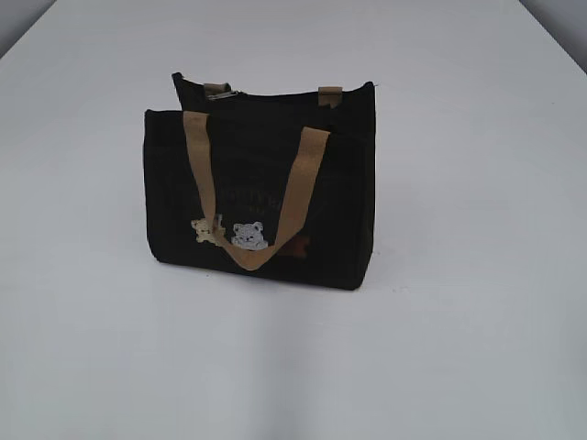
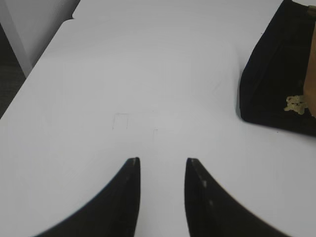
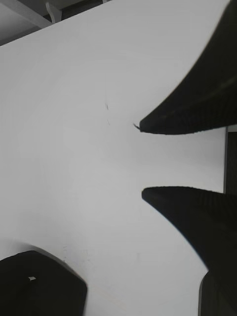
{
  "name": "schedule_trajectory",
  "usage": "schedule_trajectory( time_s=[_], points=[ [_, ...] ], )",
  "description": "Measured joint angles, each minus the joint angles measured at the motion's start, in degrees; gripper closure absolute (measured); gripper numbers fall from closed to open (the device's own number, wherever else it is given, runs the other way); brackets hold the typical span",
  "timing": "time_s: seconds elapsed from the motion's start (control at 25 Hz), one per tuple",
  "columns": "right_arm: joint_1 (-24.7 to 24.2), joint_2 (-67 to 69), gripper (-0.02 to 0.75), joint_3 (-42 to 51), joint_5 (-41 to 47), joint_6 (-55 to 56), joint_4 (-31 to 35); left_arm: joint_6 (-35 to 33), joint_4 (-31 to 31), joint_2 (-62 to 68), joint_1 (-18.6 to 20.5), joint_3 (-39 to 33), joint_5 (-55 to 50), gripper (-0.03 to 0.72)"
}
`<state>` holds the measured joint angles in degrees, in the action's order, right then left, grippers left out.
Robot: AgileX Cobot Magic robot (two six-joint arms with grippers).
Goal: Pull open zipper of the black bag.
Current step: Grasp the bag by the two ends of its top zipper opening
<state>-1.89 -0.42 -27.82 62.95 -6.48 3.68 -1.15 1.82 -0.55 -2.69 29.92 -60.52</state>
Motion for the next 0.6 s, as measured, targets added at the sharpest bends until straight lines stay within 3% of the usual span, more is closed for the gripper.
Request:
schedule_trajectory(
  time_s=[0.4,0.52,0.6],
  points=[
    [0.0,0.0,0.451,0.0,0.0,0.0,0.0,0.0,-1.8,0.5,0.0,0.1,0.1,0.452],
    [0.0,0.0,0.451,0.0,0.0,0.0,0.0,-2.7,-11.2,7.1,0.0,1.0,4.6,0.452],
    [0.0,0.0,0.451,0.0,0.0,0.0,0.0,-9.5,-19.3,14.3,0.0,1.2,14.6,0.445]
  ],
)
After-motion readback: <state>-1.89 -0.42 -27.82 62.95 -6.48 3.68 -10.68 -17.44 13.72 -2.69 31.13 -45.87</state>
